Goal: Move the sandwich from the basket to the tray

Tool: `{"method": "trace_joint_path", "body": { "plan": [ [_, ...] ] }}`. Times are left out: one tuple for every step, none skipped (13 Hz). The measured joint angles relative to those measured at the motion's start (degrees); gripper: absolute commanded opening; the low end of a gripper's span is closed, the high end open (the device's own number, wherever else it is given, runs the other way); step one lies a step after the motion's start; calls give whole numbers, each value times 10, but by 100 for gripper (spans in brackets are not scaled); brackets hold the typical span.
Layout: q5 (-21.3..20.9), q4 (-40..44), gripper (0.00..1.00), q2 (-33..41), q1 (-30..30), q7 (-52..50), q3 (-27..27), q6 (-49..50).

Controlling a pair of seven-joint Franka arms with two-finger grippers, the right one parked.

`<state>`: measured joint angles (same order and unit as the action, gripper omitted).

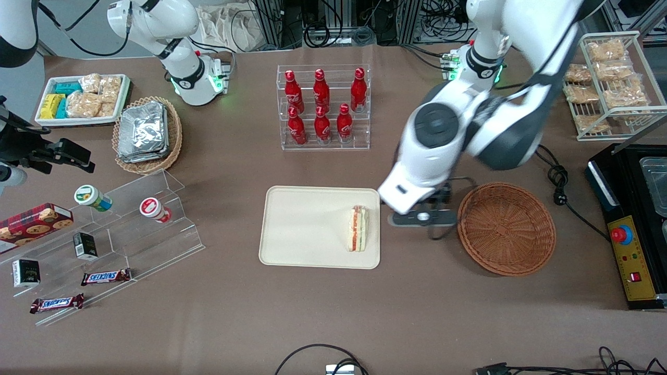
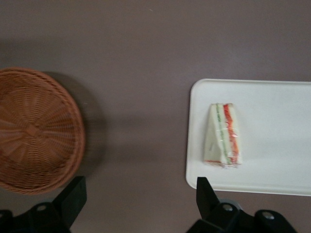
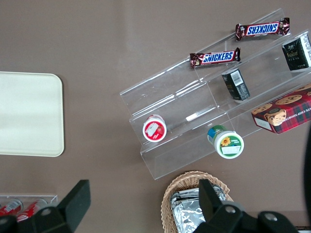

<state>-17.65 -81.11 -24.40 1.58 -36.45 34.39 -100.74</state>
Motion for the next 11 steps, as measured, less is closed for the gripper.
{"method": "trace_joint_path", "body": {
  "plan": [
    [16,-21,100,30,-30,24,0,0],
    [27,-41,100,56,-58,49,0,0],
    [37,-61,100,78,-86,76,0,0],
    [47,-79,100,98,-115,106,-1,-1],
    [59,-93,100,114,-144,141,-1,-1],
    [72,-99,100,125,-164,174,-9,-2],
    [91,-100,100,134,-161,207,-41,-3],
    [109,-100,100,143,-136,243,-95,-4],
    [123,-100,100,152,-93,271,-162,0],
    [136,-100,100,161,-55,289,-214,16],
    [142,-100,100,171,-34,294,-239,37]
  ]
}}
